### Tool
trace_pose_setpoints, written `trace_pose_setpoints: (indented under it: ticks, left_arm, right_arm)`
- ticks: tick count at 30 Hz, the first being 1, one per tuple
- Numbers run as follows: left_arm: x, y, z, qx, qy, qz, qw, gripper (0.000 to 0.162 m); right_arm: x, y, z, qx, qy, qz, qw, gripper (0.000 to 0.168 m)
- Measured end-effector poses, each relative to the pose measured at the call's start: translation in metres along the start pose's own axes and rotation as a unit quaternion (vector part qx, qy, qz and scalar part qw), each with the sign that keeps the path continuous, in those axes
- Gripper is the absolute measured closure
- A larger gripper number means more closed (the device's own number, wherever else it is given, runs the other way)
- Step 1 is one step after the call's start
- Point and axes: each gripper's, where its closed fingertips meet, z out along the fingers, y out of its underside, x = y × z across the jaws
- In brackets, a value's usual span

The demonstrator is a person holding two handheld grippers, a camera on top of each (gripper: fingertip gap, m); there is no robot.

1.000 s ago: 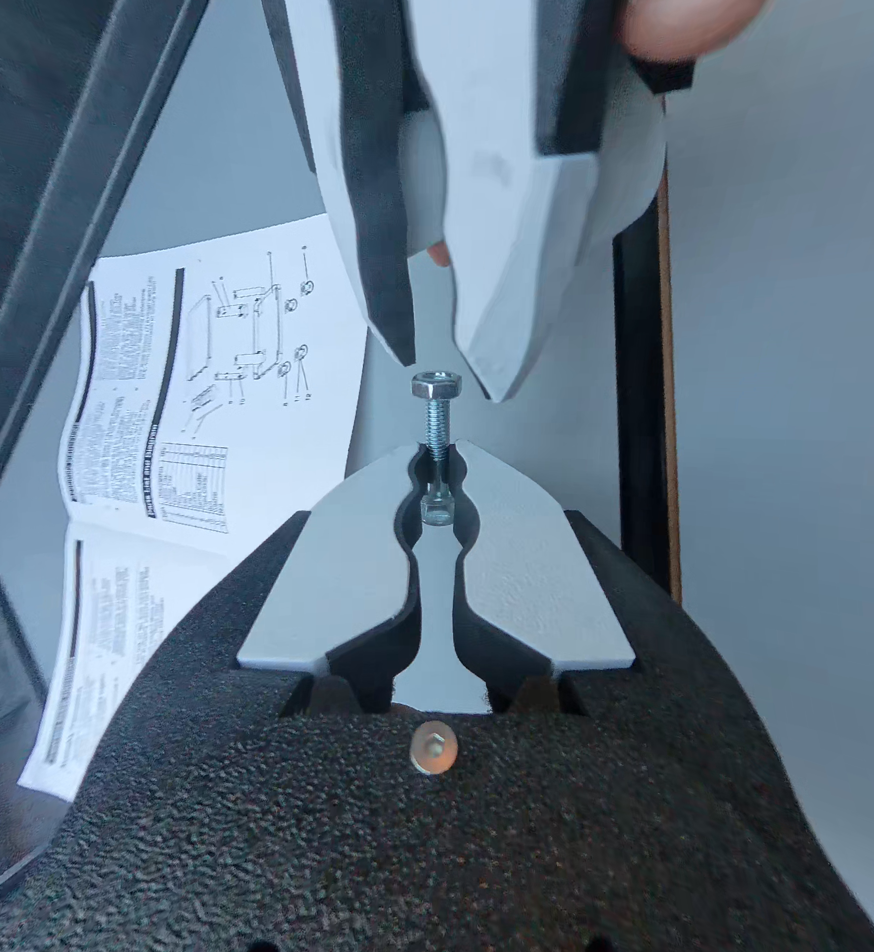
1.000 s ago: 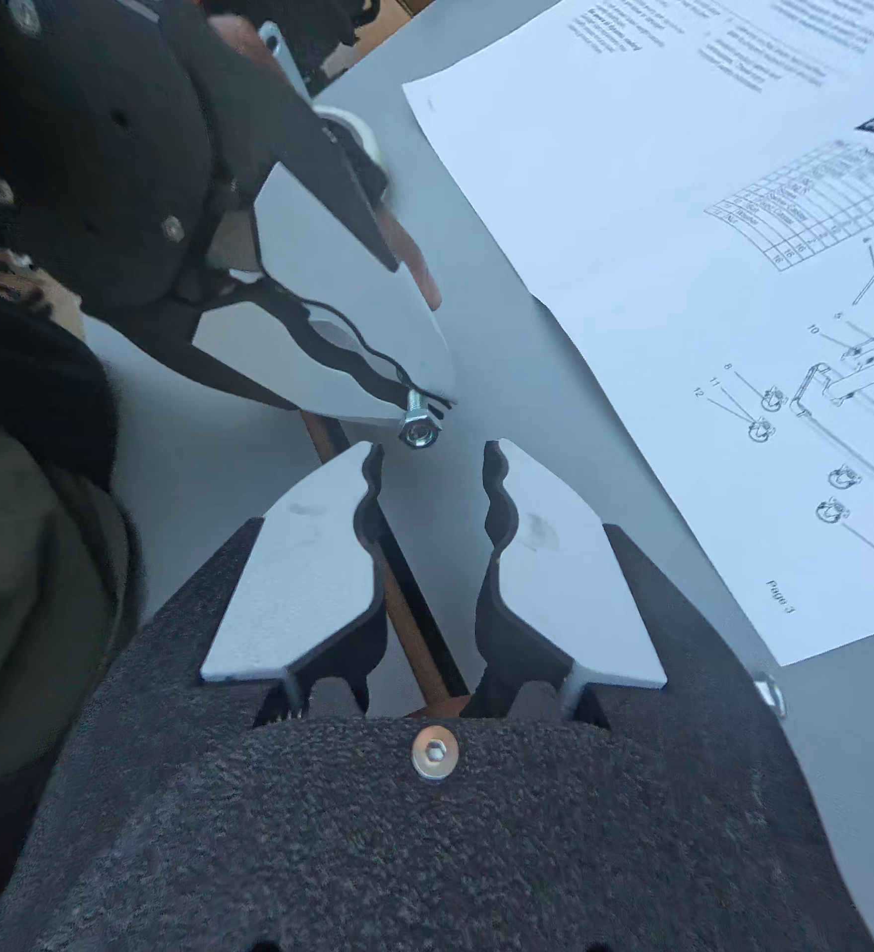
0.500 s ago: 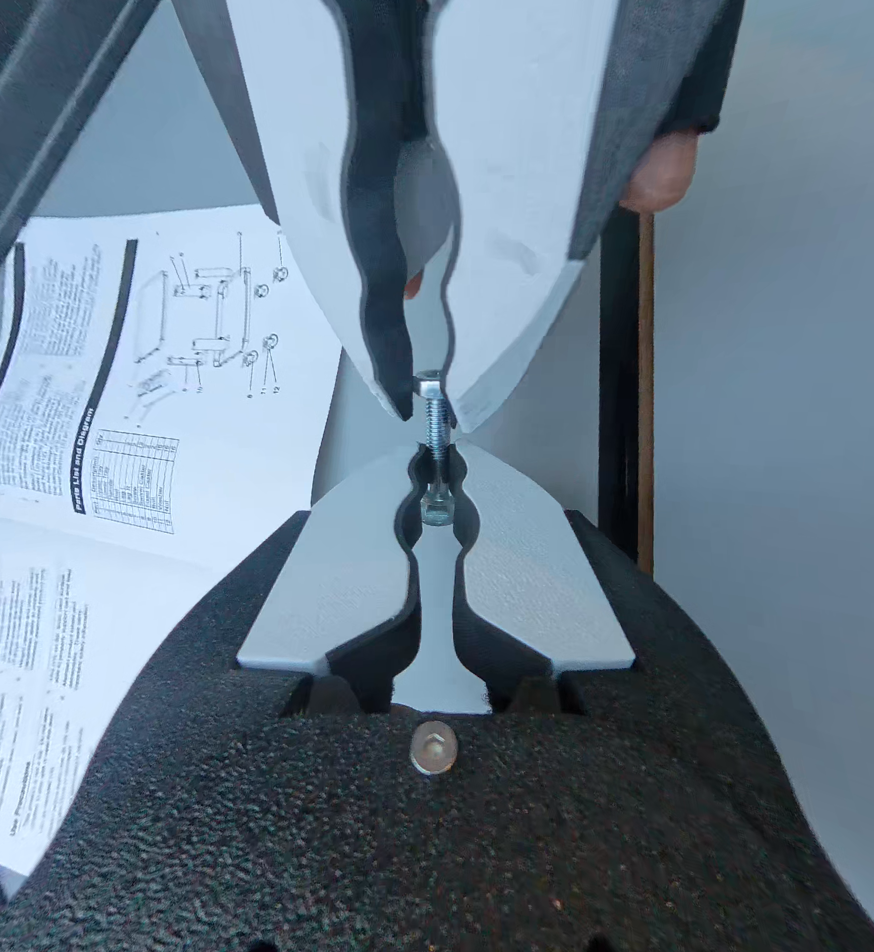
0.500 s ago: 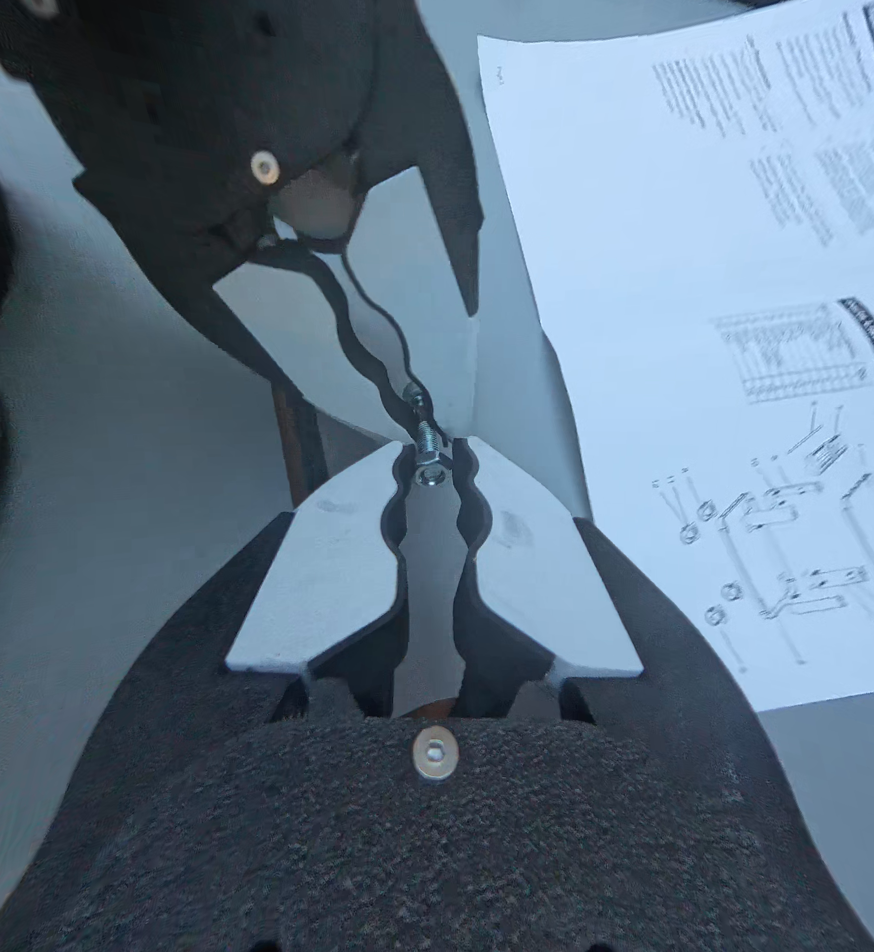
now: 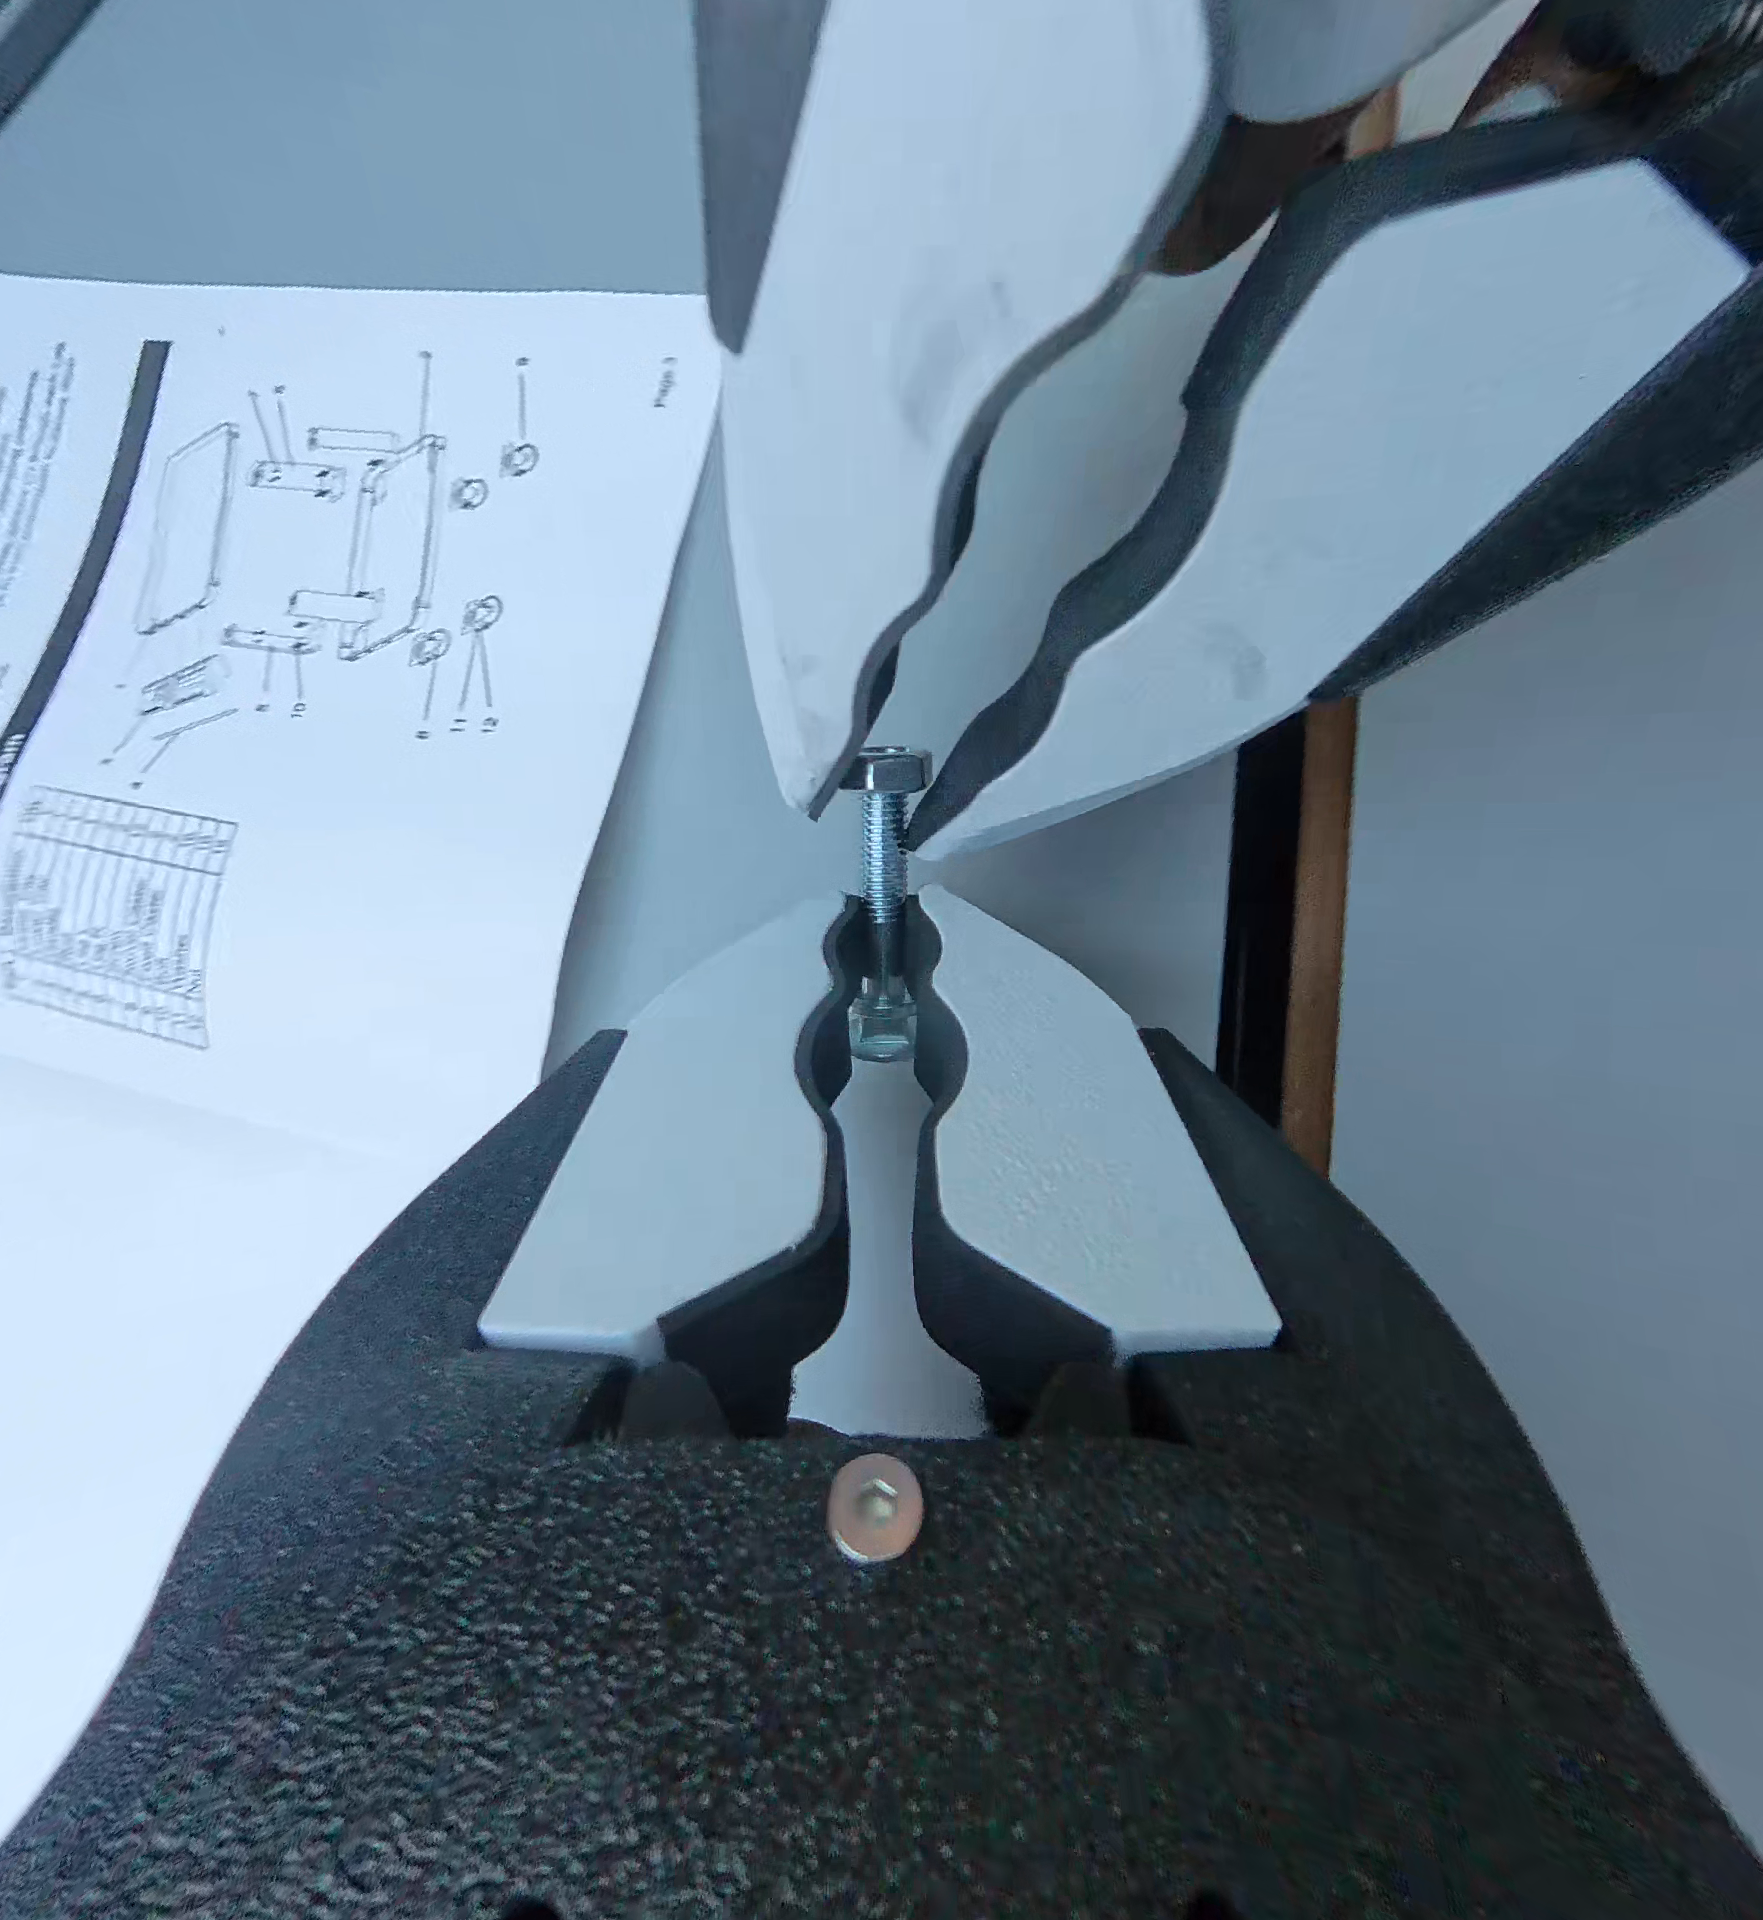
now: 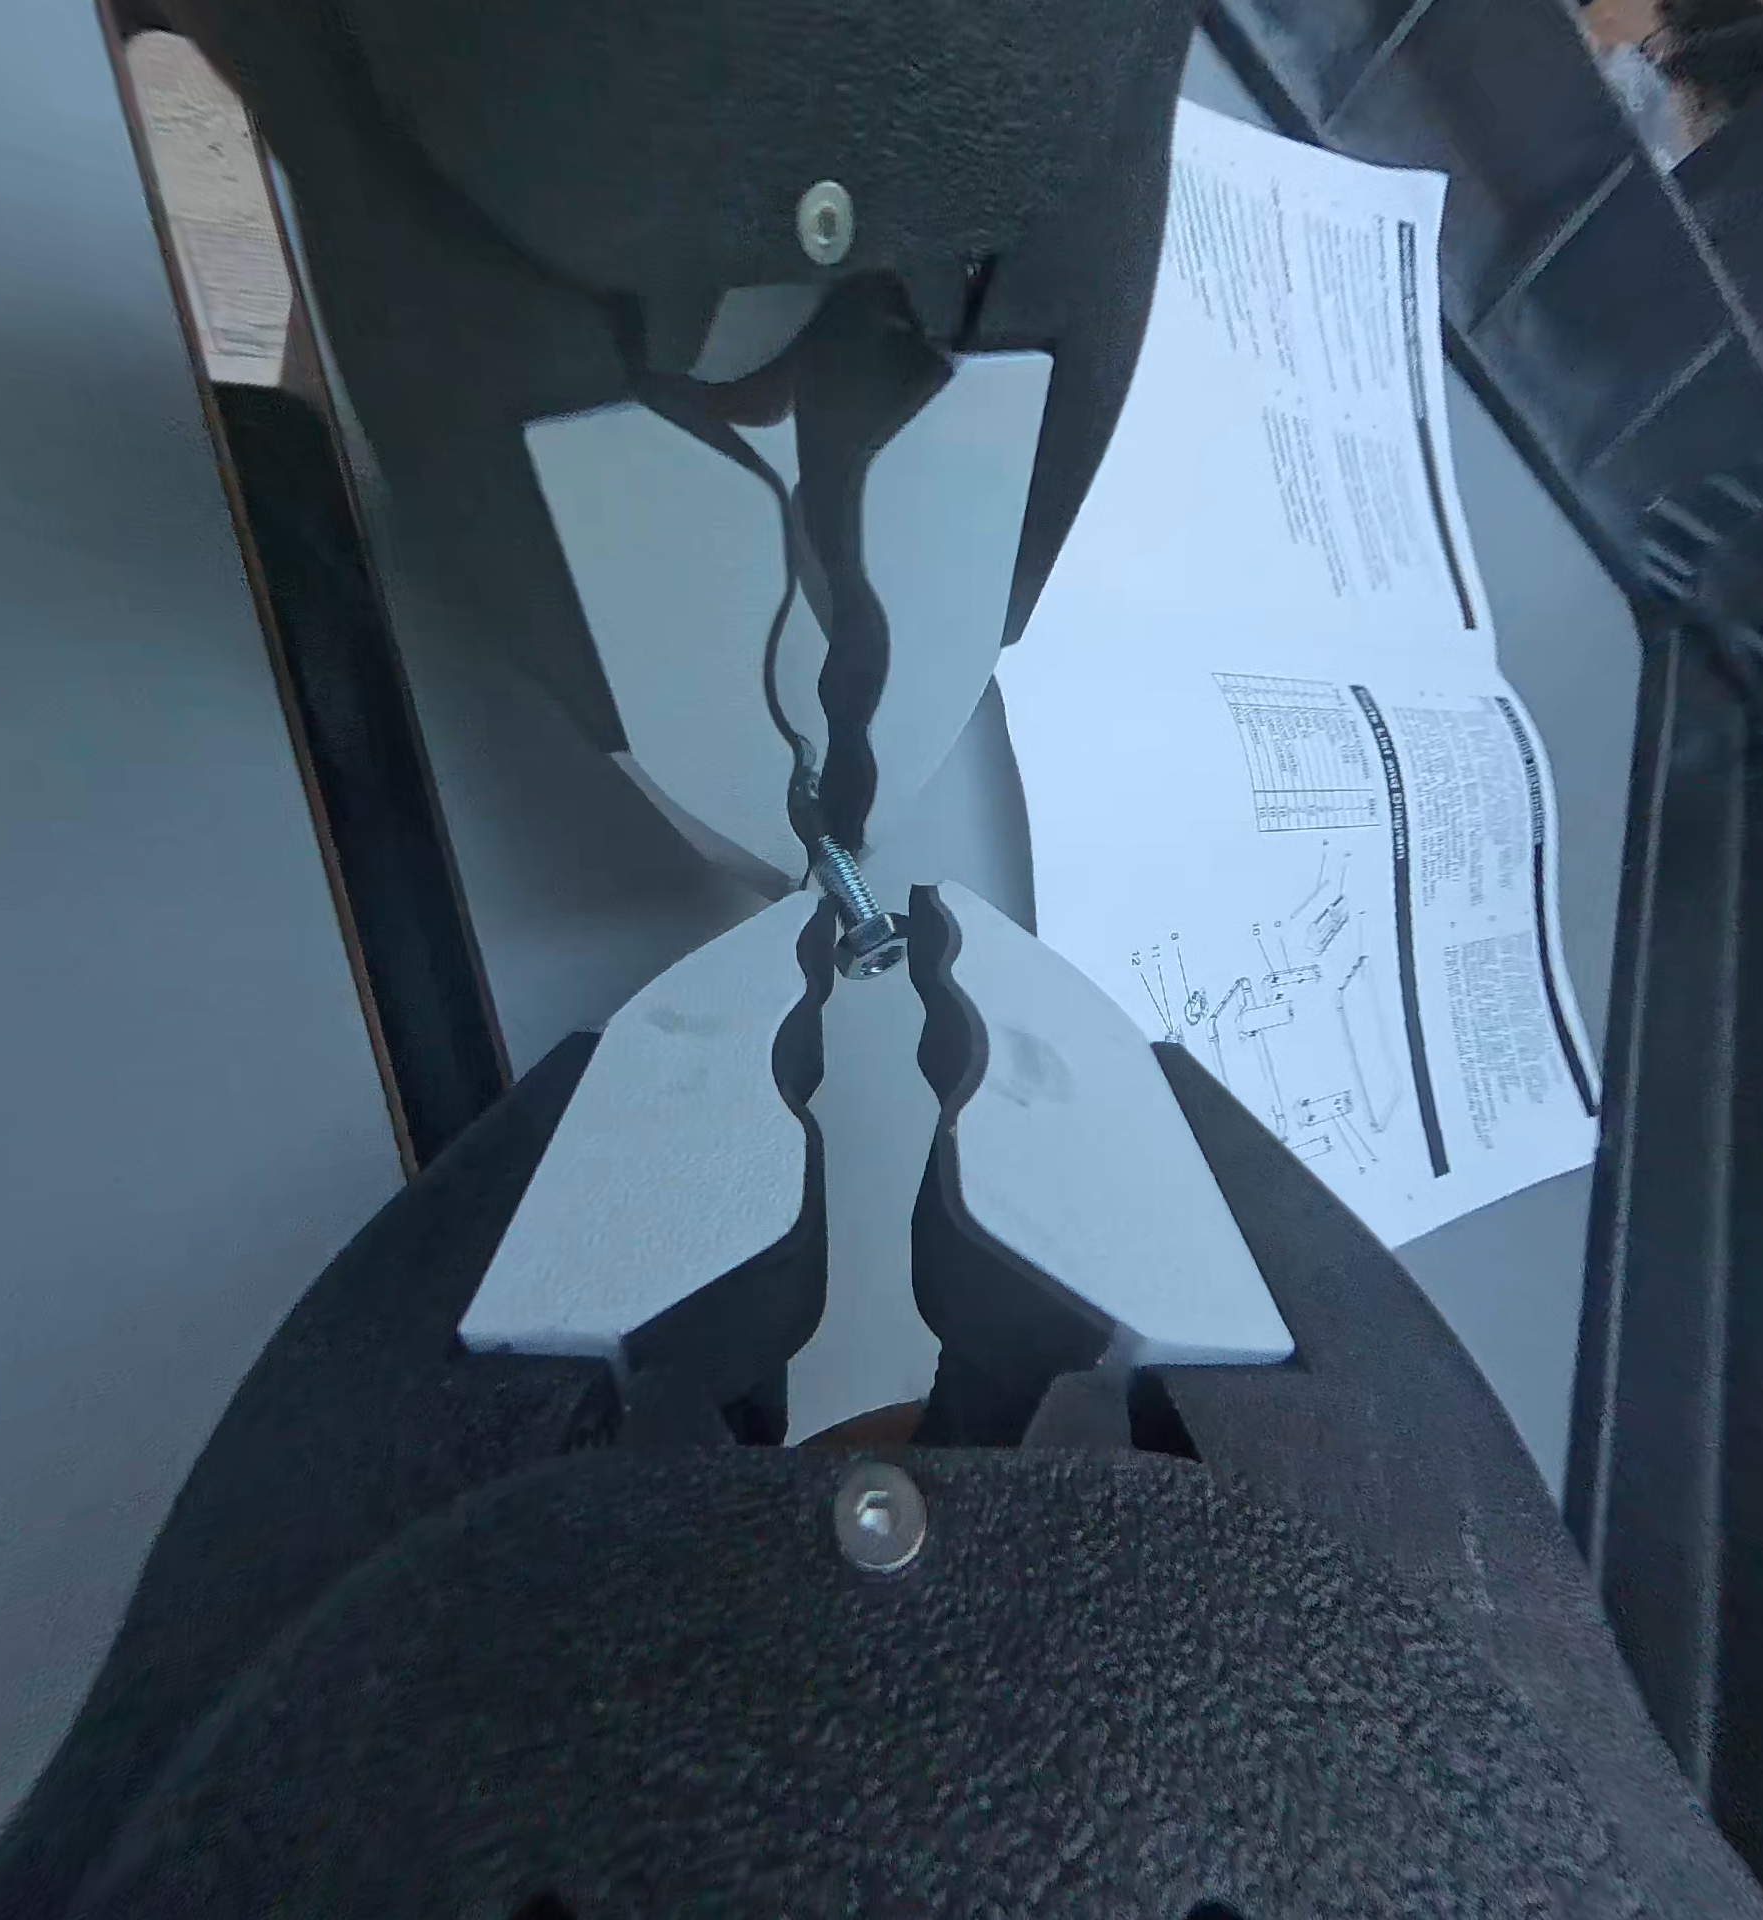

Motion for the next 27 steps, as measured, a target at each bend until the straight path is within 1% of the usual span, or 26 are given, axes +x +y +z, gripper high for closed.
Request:
trace_pose_setpoints:
  ticks: [2, 3, 5, 6, 7, 9, 11, 13, 16, 18, 21, 24, 27]
  left_arm:
    - [0.005, 0.0, 0.0, 0.012, 0.02, -0.012, 1.0, 0.155]
    - [0.006, 0.0, 0.002, 0.015, 0.028, -0.02, 0.999, 0.155]
    - [0.005, 0.0, 0.005, 0.015, 0.03, -0.024, 0.999, 0.155]
    - [0.004, 0.001, 0.007, 0.013, 0.026, -0.027, 0.999, 0.155]
    - [0.002, 0.001, 0.007, 0.014, 0.022, -0.031, 0.999, 0.155]
    - [-0.003, 0.001, 0.007, 0.014, 0.006, -0.024, 1.0, 0.155]
    - [-0.005, 0.002, 0.006, 0.01, -0.015, 0.014, 1.0, 0.155]
    - [-0.005, 0.0, 0.005, 0.012, -0.03, 0.045, 0.998, 0.155]
    - [-0.007, -0.005, 0.001, 0.02, -0.05, 0.079, 0.995, 0.155]
    - [-0.007, -0.008, -0.001, 0.026, -0.055, 0.093, 0.994, 0.155]
    - [-0.007, -0.005, -0.001, 0.024, -0.045, 0.09, 0.995, 0.155]
    - [0.0, -0.003, -0.001, 0.033, 0.021, 0.031, 0.999, 0.155]
    - [0.005, -0.005, -0.003, 0.049, 0.096, -0.044, 0.993, 0.155]
  right_arm:
    - [-0.003, 0.0, -0.002, 0.014, 0.038, -0.023, 0.999, 0.151]
    - [-0.003, 0.002, -0.002, 0.017, 0.051, -0.015, 0.998, 0.151]
    - [-0.003, 0.004, -0.002, 0.027, 0.05, 0.061, 0.997, 0.151]
    - [-0.002, 0.005, -0.002, 0.036, 0.039, 0.118, 0.992, 0.148]
    - [-0.001, 0.007, -0.003, 0.044, 0.02, 0.179, 0.983, 0.139]
    - [0.001, 0.008, -0.004, 0.056, -0.025, 0.282, 0.957, 0.133]
    - [0.002, 0.006, -0.006, 0.065, -0.065, 0.338, 0.937, 0.131]
    - [0.002, 0.005, -0.006, 0.061, -0.092, 0.357, 0.928, 0.132]
    - [-0.003, 0.007, -0.002, 0.036, -0.134, 0.362, 0.922, 0.136]
    - [-0.005, 0.005, 0.0, 0.032, -0.153, 0.36, 0.92, 0.149]
    - [-0.006, 0.005, 0.002, 0.03, -0.168, 0.326, 0.93, 0.149]
    - [-0.008, 0.005, 0.003, 0.046, -0.165, 0.229, 0.958, 0.15]
    - [-0.004, 0.002, 0.001, 0.067, -0.15, 0.126, 0.978, 0.15]
